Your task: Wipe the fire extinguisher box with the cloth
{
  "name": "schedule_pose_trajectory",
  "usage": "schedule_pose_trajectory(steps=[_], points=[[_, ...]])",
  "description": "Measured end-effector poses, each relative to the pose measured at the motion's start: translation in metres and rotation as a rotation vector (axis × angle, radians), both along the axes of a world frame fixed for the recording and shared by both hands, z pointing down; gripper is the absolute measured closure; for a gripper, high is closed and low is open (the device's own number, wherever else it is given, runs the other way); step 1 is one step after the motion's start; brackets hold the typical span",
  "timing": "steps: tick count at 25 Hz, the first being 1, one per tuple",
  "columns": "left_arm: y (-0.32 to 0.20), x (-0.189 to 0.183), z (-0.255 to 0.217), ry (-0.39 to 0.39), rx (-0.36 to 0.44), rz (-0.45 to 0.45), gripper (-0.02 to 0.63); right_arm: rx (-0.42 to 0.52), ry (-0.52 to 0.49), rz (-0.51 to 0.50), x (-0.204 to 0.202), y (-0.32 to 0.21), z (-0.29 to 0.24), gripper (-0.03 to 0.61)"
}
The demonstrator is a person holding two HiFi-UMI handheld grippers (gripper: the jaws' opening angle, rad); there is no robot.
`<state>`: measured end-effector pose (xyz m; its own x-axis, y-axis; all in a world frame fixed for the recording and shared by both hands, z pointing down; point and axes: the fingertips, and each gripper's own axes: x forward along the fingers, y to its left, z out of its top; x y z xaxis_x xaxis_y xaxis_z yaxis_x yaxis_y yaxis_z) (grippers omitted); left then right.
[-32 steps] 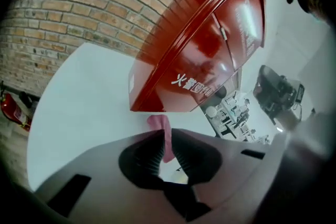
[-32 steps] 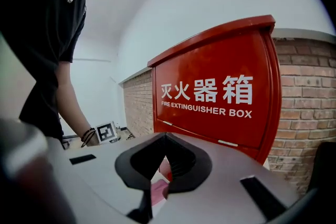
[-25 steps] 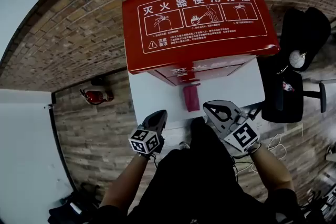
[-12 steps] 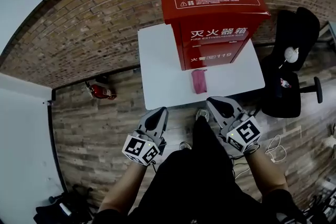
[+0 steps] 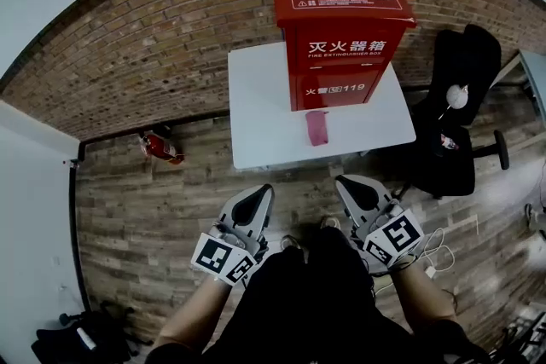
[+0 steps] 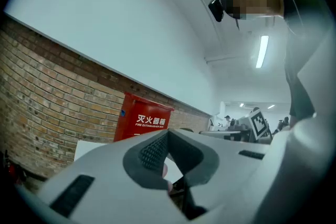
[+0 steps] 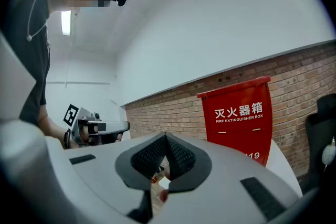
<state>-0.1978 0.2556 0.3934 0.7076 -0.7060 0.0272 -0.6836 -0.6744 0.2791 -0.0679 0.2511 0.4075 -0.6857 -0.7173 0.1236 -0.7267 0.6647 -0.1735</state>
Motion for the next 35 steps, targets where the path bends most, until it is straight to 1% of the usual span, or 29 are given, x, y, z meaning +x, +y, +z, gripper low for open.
schedule_pose_trajectory(steps=[2,4,6,10,14,19,23,28,31,35], points=[[0.012,0.003,-0.014,0.008,0.033,-0.005,0.597,0.023,-0.007,-0.006,0.006,0.008,-0.011,0.561],[0.020,0.008,-0.028,-0.003,0.076,-0.012,0.597,0.042,-0.018,-0.012,0.013,0.010,-0.023,0.561],[0.026,0.014,-0.040,-0.013,0.101,-0.030,0.597,0.054,-0.030,-0.025,0.020,0.012,-0.033,0.561],[0.038,0.036,-0.054,-0.002,0.110,-0.071,0.597,0.087,-0.015,-0.058,0.038,0.017,-0.050,0.561],[0.043,0.061,-0.064,0.000,0.114,-0.083,0.597,0.130,0.021,-0.038,0.062,0.023,-0.064,0.561],[0.050,0.085,-0.080,-0.011,0.154,-0.074,0.597,0.164,0.047,-0.021,0.079,0.037,-0.077,0.561],[0.059,0.102,-0.086,-0.001,0.177,-0.048,0.597,0.187,0.059,0.009,0.091,0.048,-0.082,0.561],[0.064,0.115,-0.091,-0.002,0.183,-0.040,0.597,0.183,0.068,0.070,0.109,0.052,-0.081,0.561],[0.067,0.117,-0.090,-0.026,0.184,-0.046,0.597,0.192,0.063,0.073,0.110,0.059,-0.083,0.561],[0.070,0.115,-0.087,-0.039,0.170,-0.058,0.597,0.205,0.091,0.070,0.106,0.066,-0.083,0.561]])
